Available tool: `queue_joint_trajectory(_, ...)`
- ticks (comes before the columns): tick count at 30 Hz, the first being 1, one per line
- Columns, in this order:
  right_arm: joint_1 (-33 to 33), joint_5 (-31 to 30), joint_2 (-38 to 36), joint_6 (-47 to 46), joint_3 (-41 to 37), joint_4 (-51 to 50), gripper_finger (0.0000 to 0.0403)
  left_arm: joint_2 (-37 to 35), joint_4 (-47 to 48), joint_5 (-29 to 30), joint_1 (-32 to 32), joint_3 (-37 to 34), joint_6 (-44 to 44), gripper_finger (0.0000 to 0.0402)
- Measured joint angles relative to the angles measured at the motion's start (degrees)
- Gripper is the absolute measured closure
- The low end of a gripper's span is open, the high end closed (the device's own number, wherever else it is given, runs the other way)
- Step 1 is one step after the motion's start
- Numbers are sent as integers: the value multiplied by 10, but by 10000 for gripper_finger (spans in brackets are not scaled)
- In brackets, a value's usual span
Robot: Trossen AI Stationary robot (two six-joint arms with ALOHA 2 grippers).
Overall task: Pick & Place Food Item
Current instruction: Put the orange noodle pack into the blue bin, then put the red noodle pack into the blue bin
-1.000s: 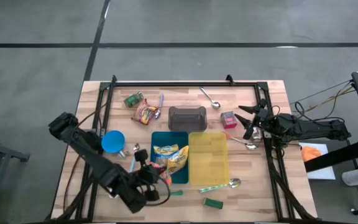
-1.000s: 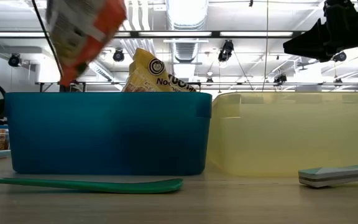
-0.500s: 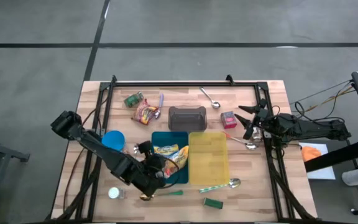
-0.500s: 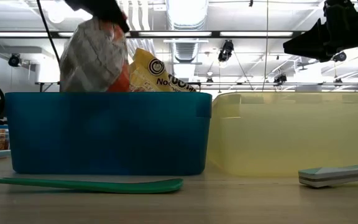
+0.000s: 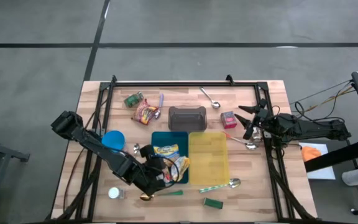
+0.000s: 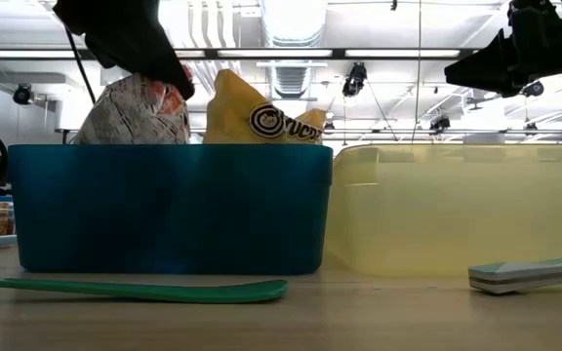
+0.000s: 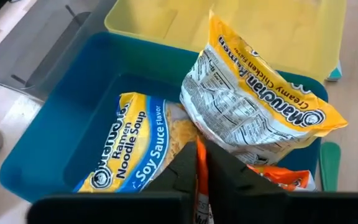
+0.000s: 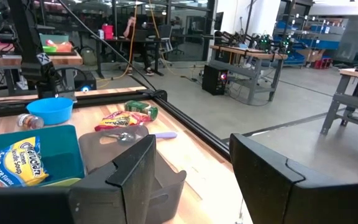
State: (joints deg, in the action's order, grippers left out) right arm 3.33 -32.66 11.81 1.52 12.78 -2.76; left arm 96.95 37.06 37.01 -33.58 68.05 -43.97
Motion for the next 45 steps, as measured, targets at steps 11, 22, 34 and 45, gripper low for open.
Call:
queue_joint_trajectory(11,0,0,0,0,0,0,203,-1,-36,-2,0,0,13,214)
queue_joint_trajectory(22,0,0,0,0,0,0,203,-13,-48,2,0,3,37,83)
queue_joint_trajectory(34,0,0,0,0,0,0,203,-47,-40,41,16,2,35,56)
queue_joint_trajectory(45,0,0,0,0,0,0,203,-127,-27,17,138,2,209,56)
